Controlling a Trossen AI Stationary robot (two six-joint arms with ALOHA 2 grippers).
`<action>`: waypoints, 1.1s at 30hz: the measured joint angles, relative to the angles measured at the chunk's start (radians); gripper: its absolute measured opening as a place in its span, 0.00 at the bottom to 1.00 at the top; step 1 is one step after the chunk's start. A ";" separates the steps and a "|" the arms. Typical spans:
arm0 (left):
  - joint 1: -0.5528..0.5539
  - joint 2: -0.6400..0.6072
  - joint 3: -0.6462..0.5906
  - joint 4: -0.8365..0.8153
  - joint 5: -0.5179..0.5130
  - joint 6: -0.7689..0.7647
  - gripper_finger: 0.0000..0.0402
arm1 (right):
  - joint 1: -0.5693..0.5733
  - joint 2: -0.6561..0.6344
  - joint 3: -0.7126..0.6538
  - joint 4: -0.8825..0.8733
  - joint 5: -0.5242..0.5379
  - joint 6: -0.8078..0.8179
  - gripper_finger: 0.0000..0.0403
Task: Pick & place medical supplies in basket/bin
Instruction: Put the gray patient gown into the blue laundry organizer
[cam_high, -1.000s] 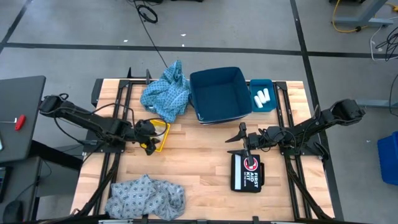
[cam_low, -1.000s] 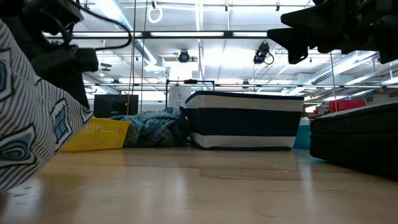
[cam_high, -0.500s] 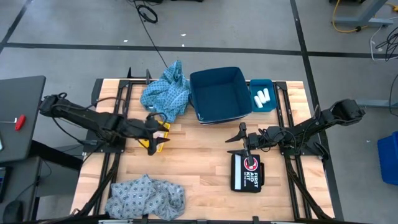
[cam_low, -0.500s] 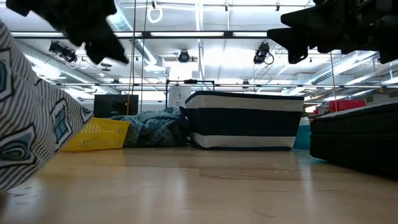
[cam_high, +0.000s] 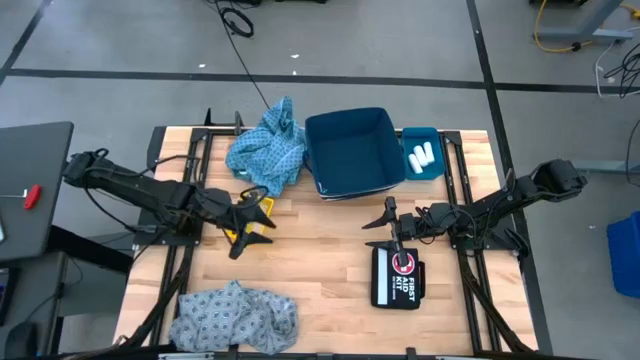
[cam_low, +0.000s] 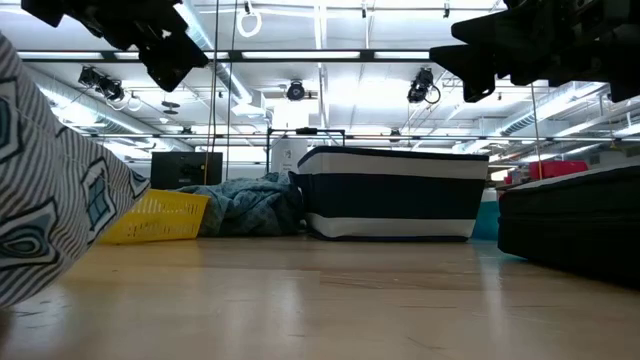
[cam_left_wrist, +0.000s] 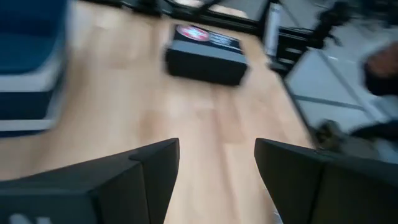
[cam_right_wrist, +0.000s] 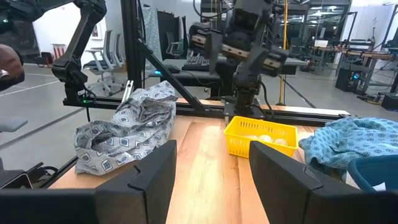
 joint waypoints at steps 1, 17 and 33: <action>-0.004 0.007 0.000 0.001 0.026 -0.012 0.53 | 0.000 0.000 0.000 0.000 0.000 0.001 0.52; -0.384 0.167 0.024 0.000 -0.006 -0.386 0.71 | 0.080 0.003 0.140 -0.363 0.145 -0.023 0.53; -0.635 0.507 0.350 -0.510 0.000 -0.823 0.73 | 0.095 0.003 0.155 -0.401 0.152 -0.016 0.55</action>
